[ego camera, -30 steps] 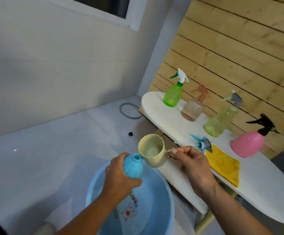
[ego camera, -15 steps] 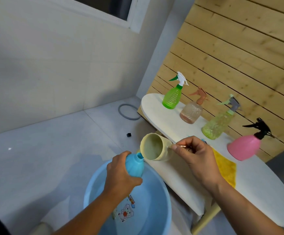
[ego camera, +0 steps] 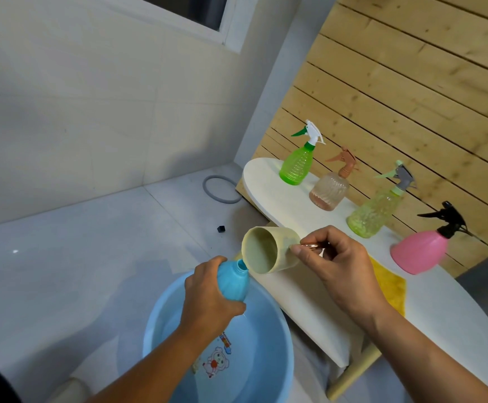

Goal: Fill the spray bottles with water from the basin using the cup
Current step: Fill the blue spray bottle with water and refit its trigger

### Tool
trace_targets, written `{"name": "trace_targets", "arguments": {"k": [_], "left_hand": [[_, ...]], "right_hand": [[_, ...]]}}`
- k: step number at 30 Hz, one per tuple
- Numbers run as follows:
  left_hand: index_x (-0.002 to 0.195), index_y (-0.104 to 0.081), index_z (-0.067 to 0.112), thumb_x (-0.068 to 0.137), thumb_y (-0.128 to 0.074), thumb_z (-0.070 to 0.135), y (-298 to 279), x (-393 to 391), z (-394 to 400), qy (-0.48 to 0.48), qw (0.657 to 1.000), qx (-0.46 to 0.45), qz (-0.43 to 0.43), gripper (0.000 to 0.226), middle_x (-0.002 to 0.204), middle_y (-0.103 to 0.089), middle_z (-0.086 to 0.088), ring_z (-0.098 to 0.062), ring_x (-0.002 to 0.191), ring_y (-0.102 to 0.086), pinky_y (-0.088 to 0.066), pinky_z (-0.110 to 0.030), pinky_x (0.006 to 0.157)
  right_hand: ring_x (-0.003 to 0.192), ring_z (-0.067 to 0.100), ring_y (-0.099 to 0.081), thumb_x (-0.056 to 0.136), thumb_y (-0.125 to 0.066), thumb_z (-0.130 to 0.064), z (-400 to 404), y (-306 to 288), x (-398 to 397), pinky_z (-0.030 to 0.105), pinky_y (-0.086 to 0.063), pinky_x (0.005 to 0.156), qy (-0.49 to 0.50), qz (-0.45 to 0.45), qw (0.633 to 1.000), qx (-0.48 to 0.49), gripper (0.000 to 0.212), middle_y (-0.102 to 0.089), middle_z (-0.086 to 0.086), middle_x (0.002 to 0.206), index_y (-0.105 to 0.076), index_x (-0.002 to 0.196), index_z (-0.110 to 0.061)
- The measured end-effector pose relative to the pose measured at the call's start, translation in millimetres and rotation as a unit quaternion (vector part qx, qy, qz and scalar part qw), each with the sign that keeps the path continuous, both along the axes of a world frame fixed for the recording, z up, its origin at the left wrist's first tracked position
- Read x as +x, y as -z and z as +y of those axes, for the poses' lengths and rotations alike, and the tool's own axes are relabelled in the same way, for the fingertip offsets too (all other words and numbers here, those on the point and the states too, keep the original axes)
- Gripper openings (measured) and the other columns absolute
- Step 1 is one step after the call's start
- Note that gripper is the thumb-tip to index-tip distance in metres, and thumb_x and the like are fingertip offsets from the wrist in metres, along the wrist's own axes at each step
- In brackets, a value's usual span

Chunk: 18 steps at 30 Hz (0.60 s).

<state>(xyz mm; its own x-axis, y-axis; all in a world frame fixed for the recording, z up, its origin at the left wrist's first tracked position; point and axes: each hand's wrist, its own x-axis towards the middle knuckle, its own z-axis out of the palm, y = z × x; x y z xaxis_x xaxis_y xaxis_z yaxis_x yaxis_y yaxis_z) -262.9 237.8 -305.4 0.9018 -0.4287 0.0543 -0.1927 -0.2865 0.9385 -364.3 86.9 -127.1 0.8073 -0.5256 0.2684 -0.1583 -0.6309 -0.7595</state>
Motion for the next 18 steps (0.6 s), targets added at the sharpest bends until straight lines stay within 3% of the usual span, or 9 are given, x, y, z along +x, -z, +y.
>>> {"name": "trace_targets", "arguments": {"k": [18], "left_hand": [[0.138,-0.044,0.036,0.061,-0.097,0.032,-3.4,-1.2,0.3,0.001,1.0,0.009,-0.009,0.094,0.126,-0.043,0.015,-0.011,0.114,-0.037,-0.04,-0.027,0.085]], "right_hand": [[0.062,0.004,-0.048,0.084,-0.083,-0.025,9.6,-10.5,1.0,0.012,-0.036,0.059,-0.02,0.022,0.995,-0.1,0.014,-0.061,-0.012,0.076,-0.069,0.083,-0.025]]}}
